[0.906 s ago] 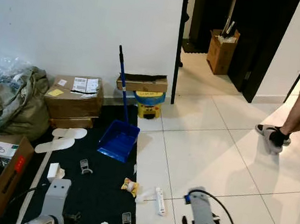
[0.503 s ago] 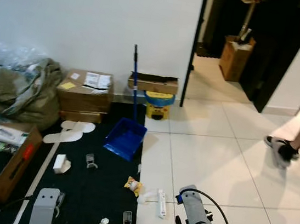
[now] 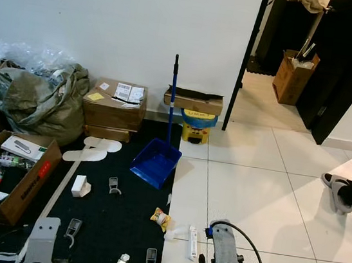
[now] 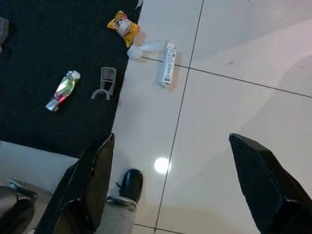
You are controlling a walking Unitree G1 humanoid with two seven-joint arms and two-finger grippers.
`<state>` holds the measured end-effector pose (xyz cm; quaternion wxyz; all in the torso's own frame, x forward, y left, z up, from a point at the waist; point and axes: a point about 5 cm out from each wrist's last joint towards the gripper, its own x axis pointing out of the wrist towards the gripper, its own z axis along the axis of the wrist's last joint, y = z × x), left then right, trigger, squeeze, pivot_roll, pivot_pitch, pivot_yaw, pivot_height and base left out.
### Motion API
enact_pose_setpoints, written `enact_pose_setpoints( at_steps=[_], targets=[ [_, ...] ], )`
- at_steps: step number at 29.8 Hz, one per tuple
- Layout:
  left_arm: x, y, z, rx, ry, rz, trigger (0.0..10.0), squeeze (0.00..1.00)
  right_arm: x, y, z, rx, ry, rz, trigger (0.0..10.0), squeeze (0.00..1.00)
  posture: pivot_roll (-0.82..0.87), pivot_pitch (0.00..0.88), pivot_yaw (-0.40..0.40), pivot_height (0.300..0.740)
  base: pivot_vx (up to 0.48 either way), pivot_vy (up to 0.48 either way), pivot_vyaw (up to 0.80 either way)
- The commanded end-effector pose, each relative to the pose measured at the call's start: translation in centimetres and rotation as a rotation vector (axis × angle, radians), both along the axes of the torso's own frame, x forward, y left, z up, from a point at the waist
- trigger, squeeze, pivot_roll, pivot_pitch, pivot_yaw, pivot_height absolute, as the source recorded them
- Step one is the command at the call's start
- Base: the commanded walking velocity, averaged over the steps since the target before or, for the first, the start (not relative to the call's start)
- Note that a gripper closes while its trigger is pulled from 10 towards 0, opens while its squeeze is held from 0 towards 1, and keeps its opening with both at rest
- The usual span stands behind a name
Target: Sweep floor
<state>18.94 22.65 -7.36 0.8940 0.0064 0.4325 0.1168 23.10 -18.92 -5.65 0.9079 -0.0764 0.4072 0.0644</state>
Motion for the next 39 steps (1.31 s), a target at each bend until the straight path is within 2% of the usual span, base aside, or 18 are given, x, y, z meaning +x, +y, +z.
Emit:
enact_pose_setpoints(
  at_steps=[1, 6, 8, 11, 17, 19, 22, 23, 30, 39],
  targets=[
    [-0.1, -0.4, -0.1, -0.023, -0.001, -0.003, 10.0, 0.0, 0.2, -0.2, 0.1, 0.017, 0.005, -0.024, 10.0, 0.0, 0.08, 0.0, -0.068, 0.74, 0.0, 0.0, 0.8],
    [-0.1, -0.8, -0.2, -0.027, 0.006, -0.035, 10.0, 0.0, 0.2, -0.3, 0.1, 0.017, 0.007, -0.04, 10.0, 0.0, 0.06, 0.0, -0.06, 0.74, 0.0, 0.0, 0.8],
    [-0.5, -1.0, -0.5, -0.029, 0.042, -0.055, 10.0, 0.0, -1.1, -0.4, -0.7, -0.001, 0.053, -0.089, 10.0, 0.0, 0.05, 0.0, -0.04, 0.74, 0.0, 0.0, 0.0],
    [-0.8, -0.9, -0.6, -0.027, 0.055, -0.051, 10.0, 0.0, -1.8, -0.3, -1.2, 0.005, 0.075, -0.102, 10.0, 0.0, 0.04, 0.0, -0.023, 0.74, 0.0, 0.0, 0.0],
    [-1.0, -0.9, -0.8, -0.026, 0.066, -0.059, 10.0, 0.0, -2.4, -0.2, -1.6, 0.012, 0.091, -0.104, 10.0, 0.0, 0.04, 0.0, -0.02, 0.74, 0.0, 0.0, 0.0],
    [-1.7, -0.9, -1.1, -0.027, 0.088, -0.068, 10.0, 0.0, -3.5, 0.0, -2.1, 0.028, 0.122, -0.111, 10.0, 0.0, 0.03, 0.0, -0.009, 0.74, 0.0, 0.0, 0.8],
    [-1.8, -0.9, -1.1, -0.028, 0.094, -0.07, 10.0, 0.0, -3.8, 0.0, -2.3, 0.032, 0.13, -0.113, 10.0, 0.0, 0.03, 0.0, -0.009, 0.74, 0.0, 0.0, 0.8],
    [-2.3, -1.1, -1.4, -0.033, 0.111, -0.082, 10.0, 0.0, -4.2, -0.3, -2.5, 0.029, 0.143, -0.123, 10.0, 0.0, 0.03, 0.0, 0.001, 0.74, 0.0, 0.0, 0.8],
    [-2.9, -1.4, -1.7, -0.037, 0.135, -0.086, 10.0, 0.0, -4.0, -0.4, -2.4, 0.027, 0.135, -0.13, 10.0, 0.0, 0.03, 0.0, 0.007, 0.74, 0.0, 0.0, 0.8],
    [-3.0, -2.0, -1.9, -0.049, 0.146, -0.074, 10.0, 0.0, -3.9, -0.4, -2.3, 0.023, 0.138, -0.121, 10.0, 0.0, 0.03, 0.0, 0.011, 0.74, 0.0, 0.0, 0.8]
  ],
)
